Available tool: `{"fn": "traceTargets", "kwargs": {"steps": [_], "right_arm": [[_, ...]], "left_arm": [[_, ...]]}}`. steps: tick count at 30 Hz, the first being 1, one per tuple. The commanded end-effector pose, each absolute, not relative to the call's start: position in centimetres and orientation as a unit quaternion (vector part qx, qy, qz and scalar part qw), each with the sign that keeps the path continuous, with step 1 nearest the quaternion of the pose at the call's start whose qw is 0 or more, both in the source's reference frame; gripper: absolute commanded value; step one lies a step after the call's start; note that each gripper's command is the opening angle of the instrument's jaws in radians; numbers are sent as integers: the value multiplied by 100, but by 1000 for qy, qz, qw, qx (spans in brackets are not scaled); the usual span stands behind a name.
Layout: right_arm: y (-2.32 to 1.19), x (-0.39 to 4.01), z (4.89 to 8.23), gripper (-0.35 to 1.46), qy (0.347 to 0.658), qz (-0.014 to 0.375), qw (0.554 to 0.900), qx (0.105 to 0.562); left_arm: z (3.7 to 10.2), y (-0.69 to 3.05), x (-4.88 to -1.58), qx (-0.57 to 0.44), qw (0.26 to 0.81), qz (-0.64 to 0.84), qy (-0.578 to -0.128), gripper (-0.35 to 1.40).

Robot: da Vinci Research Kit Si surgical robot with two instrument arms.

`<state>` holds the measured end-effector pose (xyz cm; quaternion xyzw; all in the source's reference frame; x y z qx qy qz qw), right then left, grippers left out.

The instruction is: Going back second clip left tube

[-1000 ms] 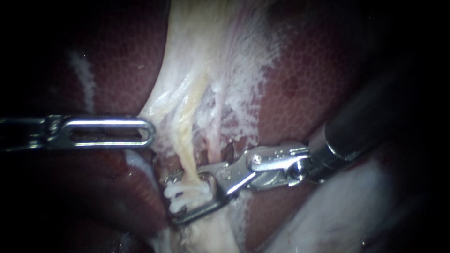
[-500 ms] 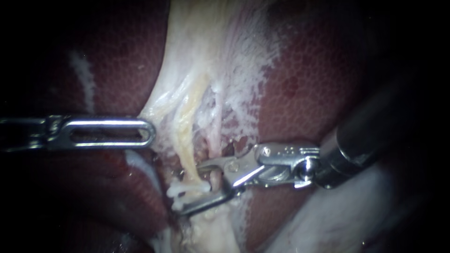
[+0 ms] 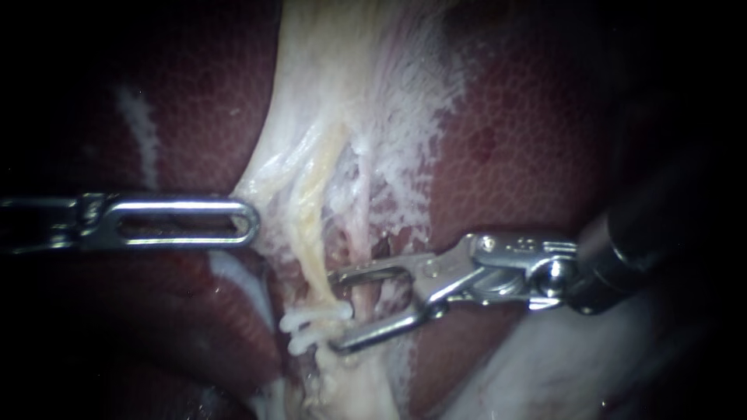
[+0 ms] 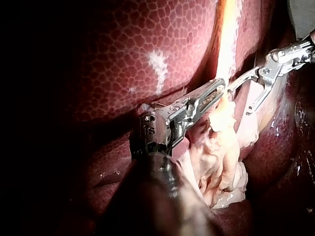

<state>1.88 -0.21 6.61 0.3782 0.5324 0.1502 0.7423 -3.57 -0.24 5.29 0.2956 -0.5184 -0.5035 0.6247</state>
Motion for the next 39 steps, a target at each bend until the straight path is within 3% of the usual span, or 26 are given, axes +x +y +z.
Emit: {"fn": "traceTargets", "kwargs": {"steps": [1, 20, 39], "right_arm": [[-17, 182, 658, 60, 533, 154, 742, 376], [45, 94, 603, 60, 559, 116, 766, 295], [53, 89, 591, 60, 566, 101, 769, 280]], "left_arm": [[529, -24, -357, 296, 625, -504, -518, -35], [530, -25, -357, 295, 625, -503, -519, -35], [539, -30, -370, 293, 628, -500, -521, -35]]}}
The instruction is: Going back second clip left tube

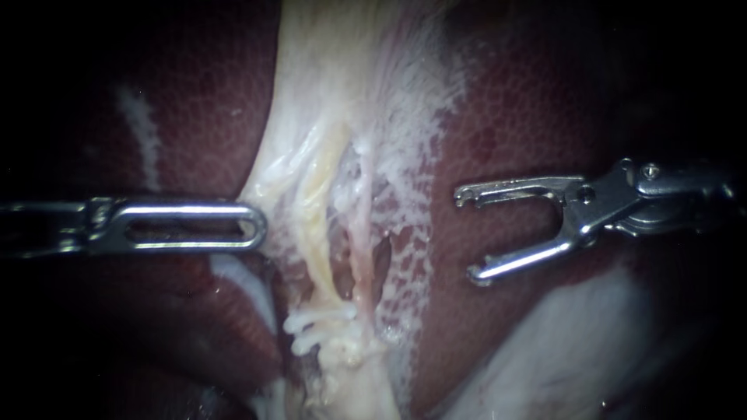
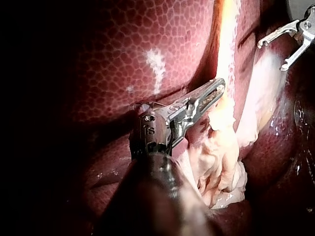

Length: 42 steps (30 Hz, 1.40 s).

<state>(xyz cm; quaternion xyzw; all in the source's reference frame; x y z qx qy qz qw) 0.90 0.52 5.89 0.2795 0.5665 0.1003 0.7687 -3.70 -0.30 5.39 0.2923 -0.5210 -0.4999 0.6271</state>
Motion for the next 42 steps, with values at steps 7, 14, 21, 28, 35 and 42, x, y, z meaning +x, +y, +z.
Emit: {"fn": "traceTargets", "kwargs": {"steps": [7, 14, 21, 28, 35, 42], "right_arm": [[52, 90, 591, 60, 569, 91, 770, 273], [52, 91, 592, 60, 570, 89, 771, 271], [51, 91, 591, 60, 571, 87, 771, 269], [51, 91, 591, 60, 571, 87, 771, 269], [50, 90, 591, 60, 571, 86, 771, 269], [50, 89, 591, 60, 571, 86, 771, 269]], "left_arm": [[553, -35, -381, 293, 627, -499, -522, -35], [569, -41, -399, 296, 628, -499, -518, -35], [574, -42, -412, 297, 629, -497, -519, -35], [577, -44, -418, 298, 630, -495, -520, -35], [577, -44, -418, 298, 630, -495, -520, -35], [577, -45, -416, 300, 630, -494, -520, -35]]}}
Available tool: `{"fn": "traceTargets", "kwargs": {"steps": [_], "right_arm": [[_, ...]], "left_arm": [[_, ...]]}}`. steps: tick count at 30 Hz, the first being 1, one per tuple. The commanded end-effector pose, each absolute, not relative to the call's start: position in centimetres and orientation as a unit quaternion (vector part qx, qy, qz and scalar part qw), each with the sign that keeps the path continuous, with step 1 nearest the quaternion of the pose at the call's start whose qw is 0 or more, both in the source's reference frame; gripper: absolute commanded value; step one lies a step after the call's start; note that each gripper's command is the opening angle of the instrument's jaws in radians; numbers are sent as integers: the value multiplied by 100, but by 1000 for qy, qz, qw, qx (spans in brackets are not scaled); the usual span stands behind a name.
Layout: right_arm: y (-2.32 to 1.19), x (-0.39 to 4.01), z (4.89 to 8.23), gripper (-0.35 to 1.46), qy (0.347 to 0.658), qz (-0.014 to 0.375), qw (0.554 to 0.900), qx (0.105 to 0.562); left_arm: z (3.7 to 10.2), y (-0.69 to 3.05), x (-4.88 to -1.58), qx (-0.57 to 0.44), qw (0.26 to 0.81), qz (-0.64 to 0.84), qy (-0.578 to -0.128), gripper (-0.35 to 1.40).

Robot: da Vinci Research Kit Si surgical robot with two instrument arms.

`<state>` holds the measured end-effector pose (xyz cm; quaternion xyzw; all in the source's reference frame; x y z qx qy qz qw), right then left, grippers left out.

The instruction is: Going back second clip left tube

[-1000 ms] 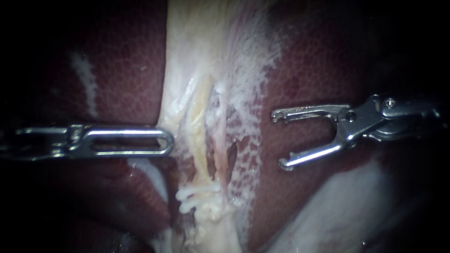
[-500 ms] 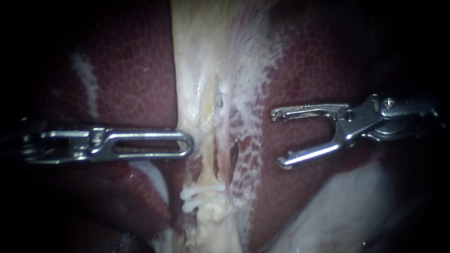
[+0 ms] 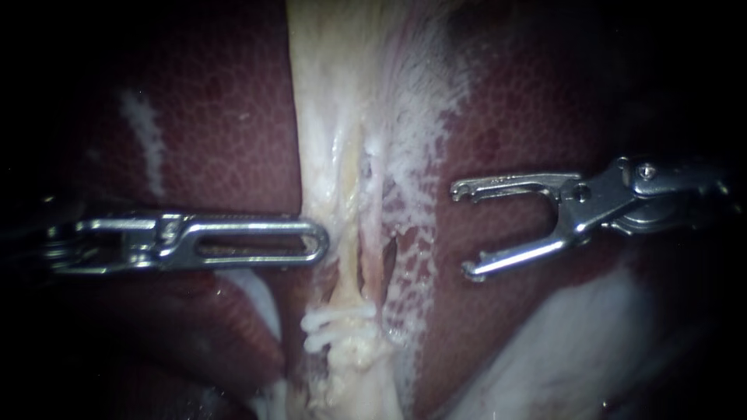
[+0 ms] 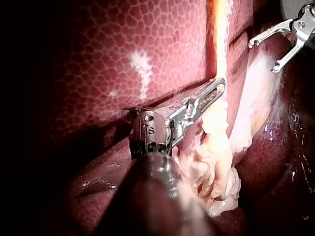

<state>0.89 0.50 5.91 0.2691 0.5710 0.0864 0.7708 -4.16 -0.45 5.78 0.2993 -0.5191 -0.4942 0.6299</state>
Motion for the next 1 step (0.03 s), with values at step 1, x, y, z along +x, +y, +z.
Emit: {"fn": "traceTargets", "kwargs": {"steps": [1], "right_arm": [[50, 89, 591, 60, 571, 86, 771, 269]], "left_arm": [[577, -45, -416, 300, 630, -494, -520, -35]]}}
